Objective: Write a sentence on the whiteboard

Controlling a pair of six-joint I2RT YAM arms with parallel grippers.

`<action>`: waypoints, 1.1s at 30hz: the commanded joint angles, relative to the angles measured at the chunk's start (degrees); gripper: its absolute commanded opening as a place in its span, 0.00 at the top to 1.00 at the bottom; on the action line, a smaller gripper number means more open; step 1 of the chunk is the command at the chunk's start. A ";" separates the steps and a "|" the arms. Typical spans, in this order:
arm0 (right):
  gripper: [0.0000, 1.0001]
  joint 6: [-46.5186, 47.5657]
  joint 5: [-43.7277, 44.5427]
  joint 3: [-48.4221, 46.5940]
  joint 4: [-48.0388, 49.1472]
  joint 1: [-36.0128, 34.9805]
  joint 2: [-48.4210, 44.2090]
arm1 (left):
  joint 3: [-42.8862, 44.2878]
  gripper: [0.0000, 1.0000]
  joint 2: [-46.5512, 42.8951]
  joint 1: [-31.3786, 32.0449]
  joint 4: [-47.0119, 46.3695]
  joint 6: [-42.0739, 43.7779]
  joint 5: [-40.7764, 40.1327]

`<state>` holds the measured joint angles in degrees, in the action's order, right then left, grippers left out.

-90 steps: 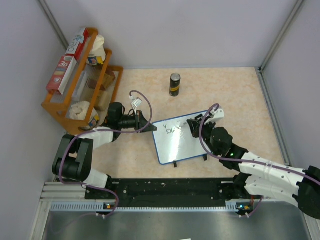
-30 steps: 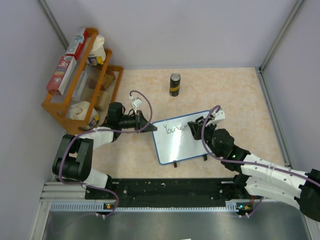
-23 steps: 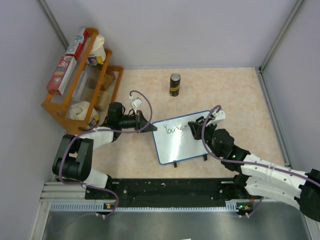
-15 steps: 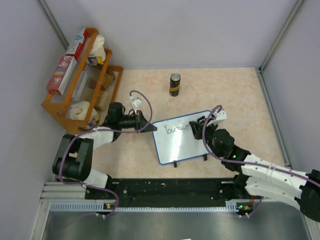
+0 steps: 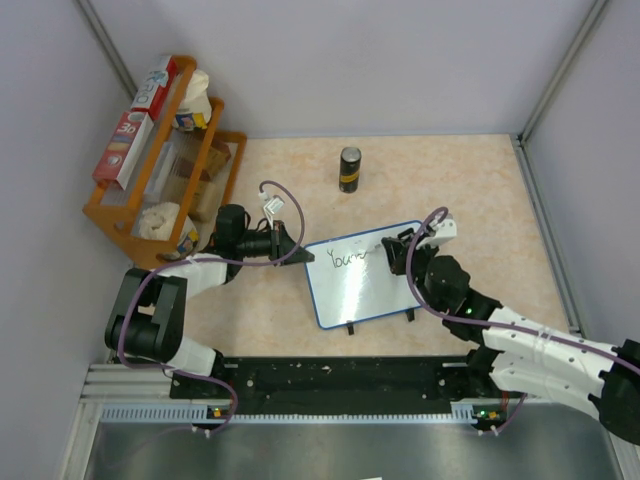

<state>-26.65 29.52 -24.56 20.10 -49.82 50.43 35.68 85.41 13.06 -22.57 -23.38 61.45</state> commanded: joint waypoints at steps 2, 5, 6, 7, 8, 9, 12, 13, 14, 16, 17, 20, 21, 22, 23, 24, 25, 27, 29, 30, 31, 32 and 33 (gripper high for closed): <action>1.00 0.73 1.07 -2.78 0.82 0.96 1.16 | -0.96 1.00 1.87 0.39 4.20 6.76 -5.46; 1.00 0.99 -0.33 -3.30 0.65 0.96 2.12 | -0.96 1.00 1.87 0.39 4.20 6.76 -5.38; 1.00 0.99 -0.77 -3.31 0.56 0.96 2.30 | -0.96 1.00 1.87 0.39 4.20 6.76 -5.38; 1.00 0.82 -1.21 -3.39 0.30 0.96 2.47 | -0.88 1.00 1.87 0.39 4.20 6.85 -5.38; 1.00 0.81 -2.00 -3.39 0.12 0.96 2.82 | -0.96 1.00 1.87 0.39 4.20 6.77 -5.38; 1.00 0.64 -2.44 -3.31 0.12 0.96 3.00 | -0.96 1.00 1.87 0.47 4.20 6.76 -5.38; 1.00 0.29 -3.24 -3.04 -0.76 0.96 3.18 | -0.96 1.00 1.87 0.39 4.20 6.77 -5.38; 1.00 -0.06 -3.33 -2.87 -1.20 0.96 3.09 | -0.96 1.00 1.96 0.47 4.20 6.76 -5.38; 1.00 -0.15 -3.50 -2.34 -1.46 0.96 3.00 | -0.96 1.00 2.04 0.39 4.20 6.76 -5.38; 1.00 -0.41 -3.59 -1.81 -1.81 0.96 2.30 | -0.88 1.00 1.96 0.47 4.20 6.76 -5.38; 1.00 -0.42 -3.59 -1.38 -2.25 0.96 2.04 | -0.88 1.00 1.96 0.48 4.20 6.76 -5.38; 1.00 -0.94 -3.85 -0.76 -3.22 0.96 1.33 | -0.88 1.00 2.05 0.48 4.20 6.76 -5.46; 1.00 -1.03 -3.94 -0.58 -3.31 0.96 0.98 | -0.79 1.00 2.05 0.48 4.20 6.76 -5.38; 1.00 -1.12 -4.03 -0.41 -3.48 0.87 0.89 | -0.88 1.00 2.05 0.48 4.20 6.76 -5.38; 1.00 -1.03 -3.94 -0.06 -3.66 0.87 0.81 | -0.88 1.00 2.05 0.39 4.20 6.76 -5.46; 1.00 -1.03 -4.03 0.03 -3.92 0.87 0.81 | -0.88 1.00 2.13 0.47 4.20 6.85 -5.38; 1.00 -0.94 -3.94 0.21 -4.01 0.95 0.81 | -0.88 1.00 2.05 0.48 4.20 6.77 -5.46; 1.00 -1.12 -3.94 0.65 -4.36 0.96 0.63 | -0.88 1.00 2.05 0.48 4.20 6.76 -5.46; 1.00 -1.12 -3.77 1.00 -4.72 0.96 0.28 | -0.88 1.00 2.13 0.48 4.20 6.85 -5.38; 1.00 -1.21 -3.50 1.09 -4.98 0.96 0.19 | -0.88 1.00 2.13 0.48 4.20 6.85 -5.46; 1.00 -1.21 -3.42 1.26 -5.07 0.96 -0.07 | -0.88 1.00 2.13 0.48 4.20 6.85 -5.46; 1.00 -1.12 -2.89 1.27 -5.24 0.96 -0.33 | -0.88 1.00 2.13 0.48 4.20 6.85 -5.46; 1.00 -0.86 -2.80 1.27 -5.33 0.96 -0.51 | -0.88 1.00 2.13 0.48 4.20 6.94 -5.38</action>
<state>-28.38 25.56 -24.60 17.89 -49.69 50.61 35.79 85.58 13.04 -22.44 -23.38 61.43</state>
